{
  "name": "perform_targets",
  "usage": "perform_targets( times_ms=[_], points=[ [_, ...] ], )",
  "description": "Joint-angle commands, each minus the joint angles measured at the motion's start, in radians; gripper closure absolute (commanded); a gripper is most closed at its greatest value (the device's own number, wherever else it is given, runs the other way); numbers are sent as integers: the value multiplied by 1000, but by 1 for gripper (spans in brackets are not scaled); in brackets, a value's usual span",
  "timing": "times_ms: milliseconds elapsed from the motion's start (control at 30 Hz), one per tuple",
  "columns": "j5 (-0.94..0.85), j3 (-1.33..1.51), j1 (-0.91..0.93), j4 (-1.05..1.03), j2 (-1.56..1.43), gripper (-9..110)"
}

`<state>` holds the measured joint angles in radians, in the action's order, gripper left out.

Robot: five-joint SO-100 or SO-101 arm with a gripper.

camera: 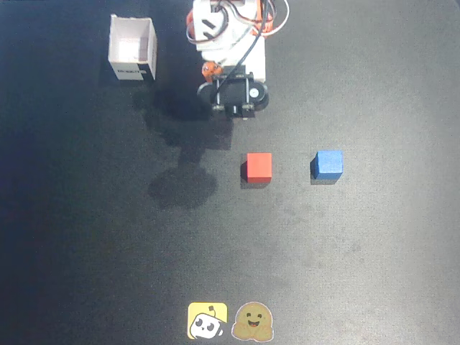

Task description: Put the red cube on top of the blue cube.

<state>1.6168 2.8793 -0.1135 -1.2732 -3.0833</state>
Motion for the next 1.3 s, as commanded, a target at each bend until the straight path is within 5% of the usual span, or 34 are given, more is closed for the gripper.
perform_targets(
  times_ms=[0,367,533,700,1267],
  points=[
    [-25,-63,-2,0,6,101],
    [-26,-465,-48,37,595,99],
    [5,-603,-87,81,816,88],
    [52,-620,-137,178,933,77],
    [189,-612,-209,337,1154,77]
  ],
)
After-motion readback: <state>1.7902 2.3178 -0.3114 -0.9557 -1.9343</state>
